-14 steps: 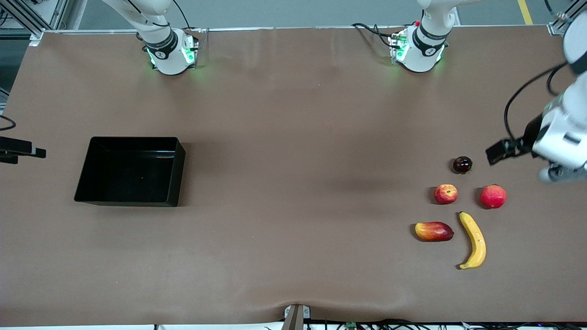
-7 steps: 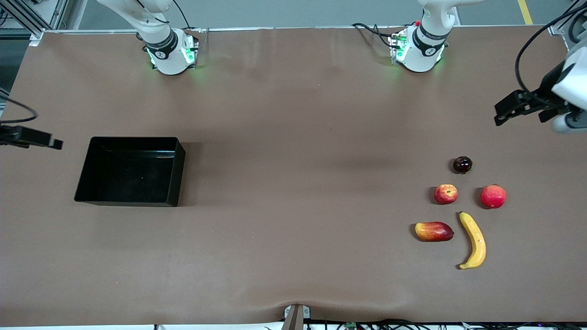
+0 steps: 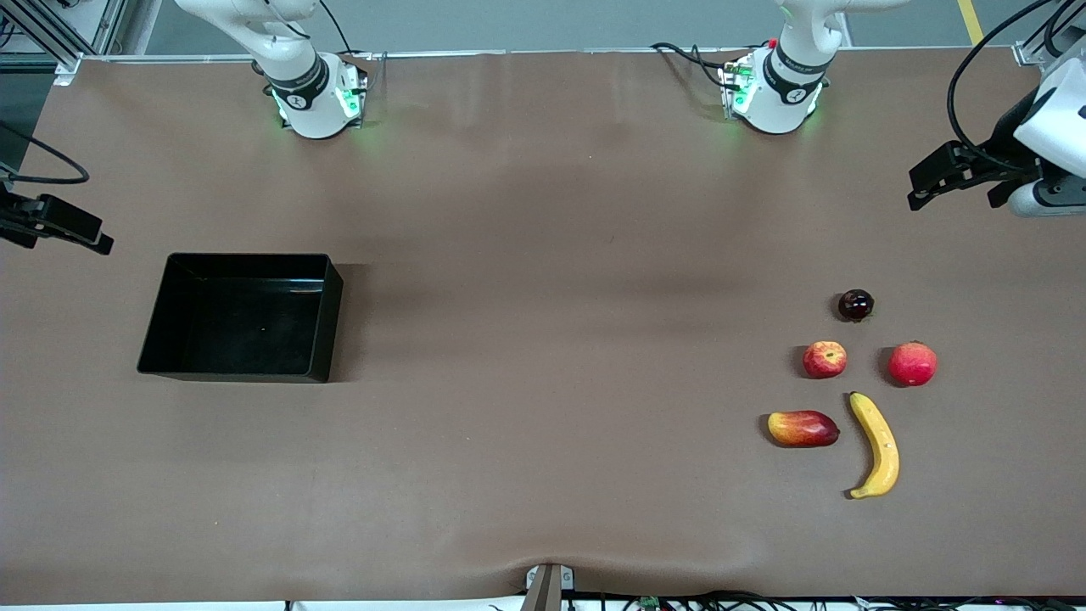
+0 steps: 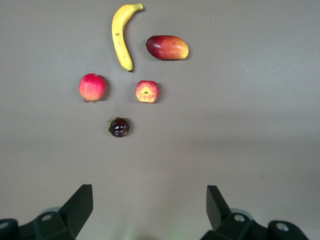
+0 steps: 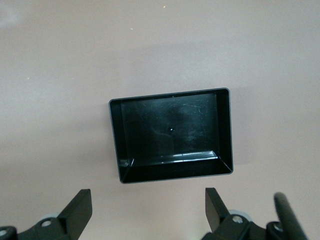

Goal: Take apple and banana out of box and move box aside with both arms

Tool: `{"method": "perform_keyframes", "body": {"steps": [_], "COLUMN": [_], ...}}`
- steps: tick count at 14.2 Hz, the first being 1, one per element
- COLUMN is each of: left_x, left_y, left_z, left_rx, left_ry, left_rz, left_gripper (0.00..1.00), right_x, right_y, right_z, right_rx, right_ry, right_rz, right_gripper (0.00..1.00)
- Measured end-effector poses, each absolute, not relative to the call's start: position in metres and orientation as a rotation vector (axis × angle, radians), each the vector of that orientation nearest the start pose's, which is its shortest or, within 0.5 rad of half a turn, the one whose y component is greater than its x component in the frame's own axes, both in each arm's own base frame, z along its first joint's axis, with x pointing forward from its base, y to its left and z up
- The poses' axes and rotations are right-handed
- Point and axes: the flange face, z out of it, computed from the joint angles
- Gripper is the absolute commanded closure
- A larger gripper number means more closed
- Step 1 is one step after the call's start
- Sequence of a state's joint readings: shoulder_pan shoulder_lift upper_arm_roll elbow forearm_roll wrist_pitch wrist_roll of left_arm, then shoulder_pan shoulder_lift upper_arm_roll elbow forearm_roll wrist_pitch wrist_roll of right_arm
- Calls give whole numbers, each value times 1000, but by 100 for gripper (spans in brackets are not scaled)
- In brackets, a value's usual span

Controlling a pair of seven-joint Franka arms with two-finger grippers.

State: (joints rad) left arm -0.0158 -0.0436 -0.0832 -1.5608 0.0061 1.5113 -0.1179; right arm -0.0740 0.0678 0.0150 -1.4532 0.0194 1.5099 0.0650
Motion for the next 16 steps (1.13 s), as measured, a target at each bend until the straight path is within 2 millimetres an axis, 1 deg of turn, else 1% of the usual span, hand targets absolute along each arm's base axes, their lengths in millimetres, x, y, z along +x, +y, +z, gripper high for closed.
{"method": "perform_keyframes", "body": {"steps": [2,4,5,7,9,11,16], "left_x": [534,536,536,536,536,536,536], "left_y": [-53,-53,-53,-54,-56,-58,-60], "left_z": [648,648,647,645,644,644,644], "left_rx": [-3132,-3134,-3134,-3134,-3134,-3134,-3134], "left_ry": [-31,-30,-30,-28,-23,-16,-12], "left_rz": [-11,-30,-31,-31,-30,-32,-33], "left_gripper": [0,0,0,0,0,0,0], "right_x": [553,541,539,536,535,535,537], "right_y": [-31,-28,-26,-22,-22,-23,-24], "right_z": [622,617,623,641,653,654,650], "right_rx": [-3116,-3117,-3117,-3117,-3123,-3126,-3126], "right_ry": [196,191,184,166,71,-28,-61], "right_rz": [-29,-43,-69,-111,-124,-126,-117], "right_gripper": [0,0,0,0,0,0,0]}}
